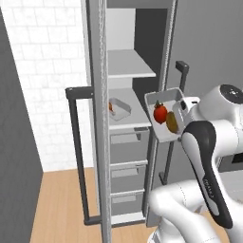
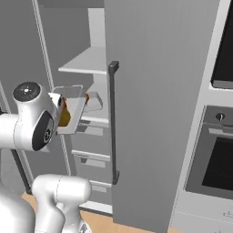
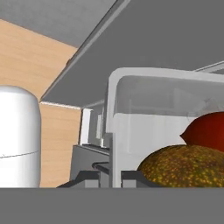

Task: Take the meat container that has the chicken drumstick and place it on the second highest rack of the freezer. Then take the vegetable container that has the avocado and tomato and place it on the highest rack of the freezer.

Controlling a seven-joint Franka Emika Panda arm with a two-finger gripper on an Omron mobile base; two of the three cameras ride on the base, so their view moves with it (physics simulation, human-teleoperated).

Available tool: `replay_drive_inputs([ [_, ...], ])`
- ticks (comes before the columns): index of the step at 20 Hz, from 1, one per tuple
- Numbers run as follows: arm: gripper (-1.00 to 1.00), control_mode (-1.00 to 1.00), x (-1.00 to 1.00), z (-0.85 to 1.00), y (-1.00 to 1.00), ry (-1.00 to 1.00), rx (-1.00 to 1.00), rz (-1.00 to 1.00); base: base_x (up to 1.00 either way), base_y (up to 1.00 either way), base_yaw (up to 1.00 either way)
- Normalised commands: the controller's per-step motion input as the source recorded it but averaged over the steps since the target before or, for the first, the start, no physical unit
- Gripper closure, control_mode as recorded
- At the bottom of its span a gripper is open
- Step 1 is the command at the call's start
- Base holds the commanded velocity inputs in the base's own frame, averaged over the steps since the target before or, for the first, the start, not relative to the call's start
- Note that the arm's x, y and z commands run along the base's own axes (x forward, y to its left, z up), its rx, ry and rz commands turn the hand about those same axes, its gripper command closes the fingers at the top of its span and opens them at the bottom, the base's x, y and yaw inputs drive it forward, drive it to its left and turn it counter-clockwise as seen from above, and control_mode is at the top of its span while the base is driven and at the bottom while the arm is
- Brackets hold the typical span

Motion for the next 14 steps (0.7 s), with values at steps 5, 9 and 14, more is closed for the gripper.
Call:
replay_drive_inputs([
  [5,1.00,-1.00,0.18,0.00,0.01,0.00,0.00,-0.12,0.03,0.00,-0.04],
  [9,1.00,-1.00,0.14,0.19,0.07,0.00,0.00,-0.03,0.00,0.00,0.00],
  [14,1.00,-1.00,0.05,0.63,0.00,0.00,0.00,0.00,0.00,0.00,0.00],
])
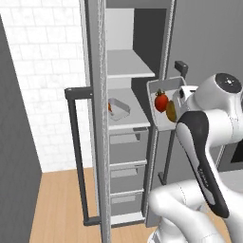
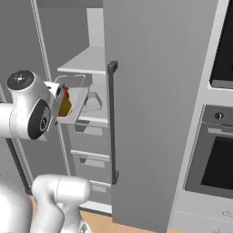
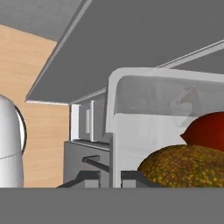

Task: Take the meat container that has the chicken drumstick and place it on the second highest rack of the freezer. Then take the vegetable container that has the avocado and tomato and place it on the highest rack of the freezer.

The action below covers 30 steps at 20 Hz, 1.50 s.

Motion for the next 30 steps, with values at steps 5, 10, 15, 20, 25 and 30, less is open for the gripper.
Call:
replay_drive_inputs([
  [5,1.00,-1.00,0.05,0.48,0.09,0.00,0.00,0.01,0.00,0.00,0.00],
  [10,1.00,-1.00,0.19,0.22,0.29,0.00,0.03,0.04,0.00,0.00,0.00],
  [15,1.00,-1.00,0.53,0.00,0.03,0.00,0.11,0.03,0.00,0.00,0.00],
  [20,1.00,-1.00,0.75,0.00,0.03,0.00,0.05,0.00,0.00,0.00,0.00],
  [25,1.00,-1.00,0.73,0.00,0.16,0.00,0.00,0.00,0.00,0.00,0.00],
  [30,1.00,-1.00,0.73,0.06,0.13,0.02,0.00,0.00,0.00,0.00,0.00],
])
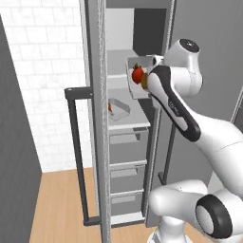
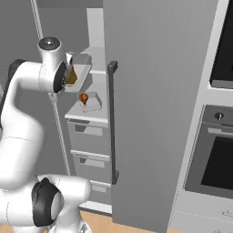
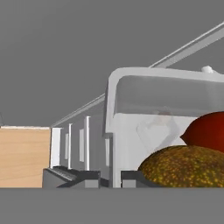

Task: Take the meat container that has the chicken drumstick and place it on the second highest rack of the freezer. Then take the vegetable container that has the avocado and tomato and place it on the highest rack of the freezer.

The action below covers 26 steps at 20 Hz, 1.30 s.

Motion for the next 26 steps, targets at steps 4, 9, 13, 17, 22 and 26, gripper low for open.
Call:
replay_drive_inputs([
  [4,1.00,-1.00,0.79,0.19,0.09,0.08,0.00,-0.02,0.00,0.00,0.00],
  [9,1.00,-1.00,0.79,0.21,0.03,0.04,0.00,-0.06,0.00,0.00,0.00],
  [13,1.00,-1.00,0.92,0.01,0.00,0.00,0.00,-0.09,0.00,0.00,0.00],
  [17,1.00,-1.00,1.00,0.00,0.00,0.00,-0.02,-0.07,0.00,0.00,0.00],
  [22,1.00,-1.00,1.00,0.00,0.00,0.00,0.00,-0.07,0.00,0.00,0.00],
  [26,1.00,-1.00,1.00,-0.02,0.00,0.00,-0.02,-0.06,0.00,0.00,0.00],
])
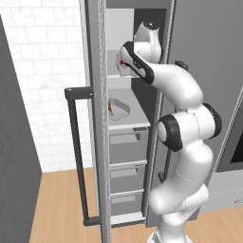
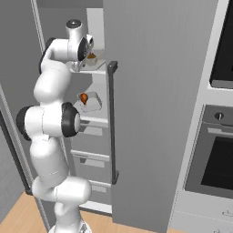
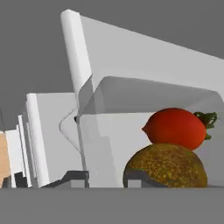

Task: Take the meat container that has the chicken drumstick and place it on the second highest rack of the freezer. Then take the vegetable container that has the avocado and tomato and place it on the highest rack of the freezer.

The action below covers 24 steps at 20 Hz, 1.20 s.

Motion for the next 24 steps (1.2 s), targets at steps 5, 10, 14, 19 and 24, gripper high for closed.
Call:
replay_drive_inputs([
  [5,-1.00,-1.00,0.91,-0.13,0.03,-0.06,-0.07,-0.06,0.00,0.00,0.00],
  [10,-1.00,-1.00,0.04,-0.65,0.22,-0.37,-0.27,-0.03,0.00,0.00,0.00],
  [14,-1.00,-1.00,-0.75,-0.05,0.30,-0.31,-0.15,0.00,0.00,0.00,0.00],
  [19,-1.00,-1.00,-0.66,0.18,0.03,-0.16,-0.07,-0.01,0.00,0.00,0.00],
  [24,-1.00,-1.00,-0.59,0.66,-0.47,-0.10,0.10,0.00,0.00,0.00,0.00],
])
